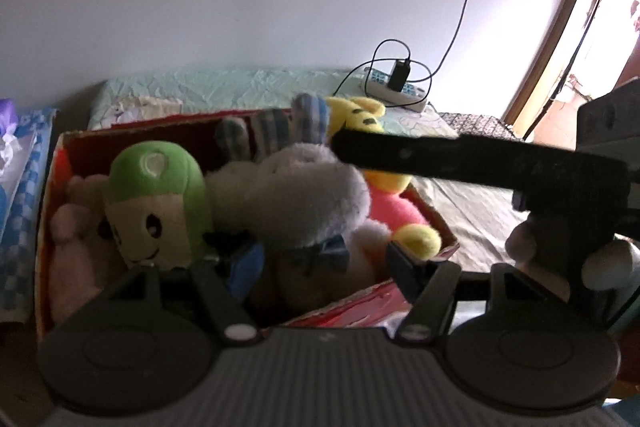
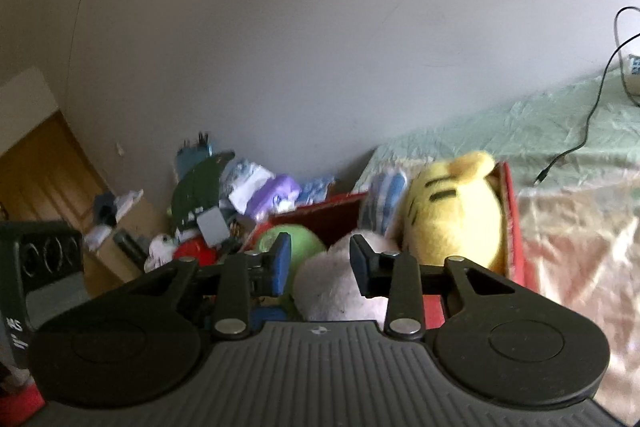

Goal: Organize objects
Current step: 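Lower the white bunny into the red box and open the right gripper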

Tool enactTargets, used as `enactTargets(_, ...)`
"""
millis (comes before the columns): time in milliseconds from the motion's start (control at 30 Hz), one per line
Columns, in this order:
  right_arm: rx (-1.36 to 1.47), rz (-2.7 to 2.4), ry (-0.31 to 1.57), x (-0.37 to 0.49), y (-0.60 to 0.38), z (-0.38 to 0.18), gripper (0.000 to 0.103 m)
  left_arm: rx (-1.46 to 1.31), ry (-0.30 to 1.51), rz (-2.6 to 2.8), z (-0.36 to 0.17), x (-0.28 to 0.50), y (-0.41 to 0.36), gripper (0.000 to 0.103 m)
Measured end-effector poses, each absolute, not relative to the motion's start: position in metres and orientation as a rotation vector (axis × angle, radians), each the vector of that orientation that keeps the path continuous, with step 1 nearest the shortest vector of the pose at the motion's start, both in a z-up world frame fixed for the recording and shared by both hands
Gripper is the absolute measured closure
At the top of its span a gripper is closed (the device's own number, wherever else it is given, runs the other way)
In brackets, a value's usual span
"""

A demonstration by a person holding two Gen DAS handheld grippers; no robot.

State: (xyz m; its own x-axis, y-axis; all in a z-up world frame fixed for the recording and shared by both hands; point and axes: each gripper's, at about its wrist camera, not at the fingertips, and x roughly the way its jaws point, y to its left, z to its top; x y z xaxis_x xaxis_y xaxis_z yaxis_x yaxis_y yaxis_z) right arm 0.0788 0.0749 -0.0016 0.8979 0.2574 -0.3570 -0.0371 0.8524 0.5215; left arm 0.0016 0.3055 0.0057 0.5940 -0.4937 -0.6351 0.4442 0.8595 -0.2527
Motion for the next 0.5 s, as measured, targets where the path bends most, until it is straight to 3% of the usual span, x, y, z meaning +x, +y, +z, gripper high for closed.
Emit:
enactTargets(200,0.527,0.167,0.491,0.096,0.076,-0.014,0.076,-0.093,0.806,-0.505,-0.005,0.014,0.305,0.037)
enactTargets(267,0.546,0.160,0.513,0.101,0.075,-0.020,0.089,-0.100,0.817,-0.493,-0.007,0.018,0.304,0.037)
enactTargets(500,0.603,0.156,0.511,0.095,0.068,-0.023,0.090,-0.084,0.846,-0.441,-0.010,0.025,0.300,0.033)
